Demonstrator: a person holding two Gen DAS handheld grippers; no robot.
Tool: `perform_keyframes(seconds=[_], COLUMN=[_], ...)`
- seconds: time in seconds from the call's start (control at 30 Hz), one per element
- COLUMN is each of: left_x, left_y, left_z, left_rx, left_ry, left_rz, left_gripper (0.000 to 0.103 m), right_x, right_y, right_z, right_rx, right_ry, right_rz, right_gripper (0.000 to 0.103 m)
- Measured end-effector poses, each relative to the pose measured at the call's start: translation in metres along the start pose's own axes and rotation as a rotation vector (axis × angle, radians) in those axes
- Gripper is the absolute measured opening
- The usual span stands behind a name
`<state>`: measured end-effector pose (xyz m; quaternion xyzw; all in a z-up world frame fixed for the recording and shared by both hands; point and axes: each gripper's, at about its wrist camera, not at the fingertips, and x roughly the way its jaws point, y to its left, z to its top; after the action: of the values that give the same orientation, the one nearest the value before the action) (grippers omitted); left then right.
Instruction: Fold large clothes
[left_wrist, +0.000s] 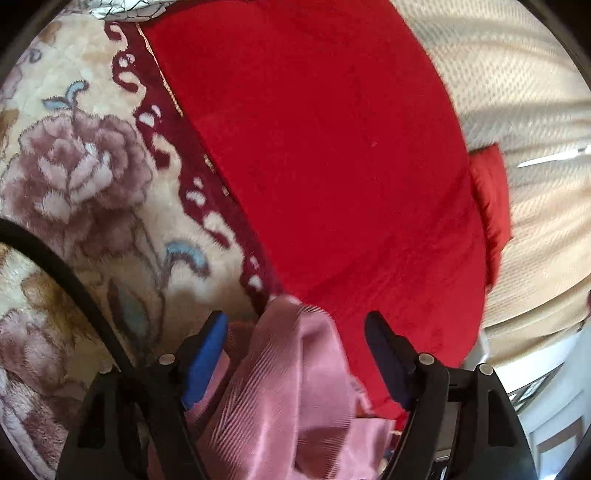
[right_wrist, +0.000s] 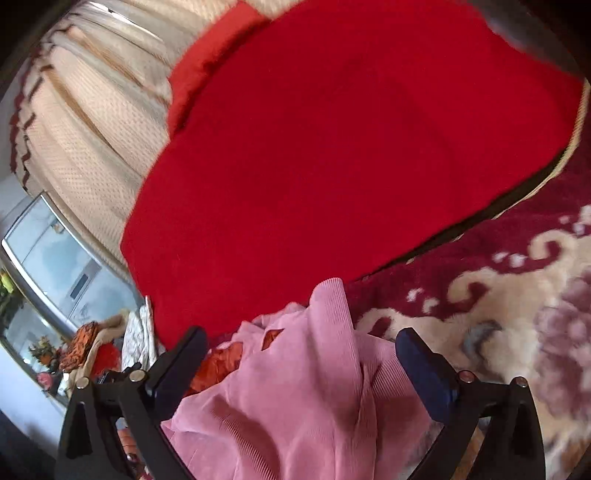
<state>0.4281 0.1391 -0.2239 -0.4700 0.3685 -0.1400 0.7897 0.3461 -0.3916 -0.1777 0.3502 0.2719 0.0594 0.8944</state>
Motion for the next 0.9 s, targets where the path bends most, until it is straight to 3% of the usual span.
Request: perform_keyframes(seconds=[0.13,0.2,0.23,0.27,0.33,0.37,0.47,0.53,0.63,0.67,0.73,0.77,0.9], left_x=[0.01,0.014,0.014,0.015,0.021,0.024,0.018,0.012,0.009,0.009,0.01,0.007,-0.015], left_y=[0.002,-0.001,-0.003,-0.004,-0.007,-0.008,-0.012,-0.015,-0.006,-0.003,0.001,-0.002,-0.034], left_z=[-0.005,-0.006,-0.008,-0.007,-0.009,-0.01,-0.013,-0.013,-0.012,-0.012,-0.011,-0.011,-0.019], left_rx=[0.03,0.08,0.113,0.139,0.192,0.203,0.216,0.23,0.194,0.186,0.177,0.187,0.31], left_ry=[0.014,0.018,0.008,-0.001,0.013,0.023,-0.009,-0.034,-0.038,-0.027,-0.025,-0.039,-0.168], left_rz=[0.085,0.125,0.156,0.173,0.213,0.222,0.216,0.24,0.28,0.293,0.31,0.304,0.285], left_gripper=[0.077,0.075,0.067,0.058,0.023,0.018,0.017,0.017,0.022,0.023,0.023,0.022,0.021], right_x=[0.048,0.069,0.077,0.08,0.075,0.069,0.042,0.026,0.028,0.031,0.028,0.021,0.0], right_y=[-0.007,-0.008,-0.007,-0.004,0.011,0.018,0.037,0.038,-0.006,-0.022,-0.043,-0.037,0.013], right_z=[0.008,-0.001,-0.005,-0.008,-0.011,-0.013,-0.014,-0.008,-0.001,-0.001,-0.003,-0.002,0.004], right_rx=[-0.015,-0.029,-0.039,-0.062,-0.145,-0.175,-0.249,-0.275,-0.136,-0.077,0.038,0.037,-0.074], right_ry=[0.135,0.214,0.232,0.241,0.215,0.201,0.106,0.019,0.022,0.048,0.074,0.042,-0.015], right_rz=[-0.047,-0.068,-0.075,-0.09,-0.148,-0.165,-0.25,-0.352,-0.436,-0.429,-0.302,-0.258,-0.12], right_gripper=[0.073,0.044,0.022,0.02,0.013,0.012,0.01,0.01,0.01,0.01,0.01,0.014,0.014])
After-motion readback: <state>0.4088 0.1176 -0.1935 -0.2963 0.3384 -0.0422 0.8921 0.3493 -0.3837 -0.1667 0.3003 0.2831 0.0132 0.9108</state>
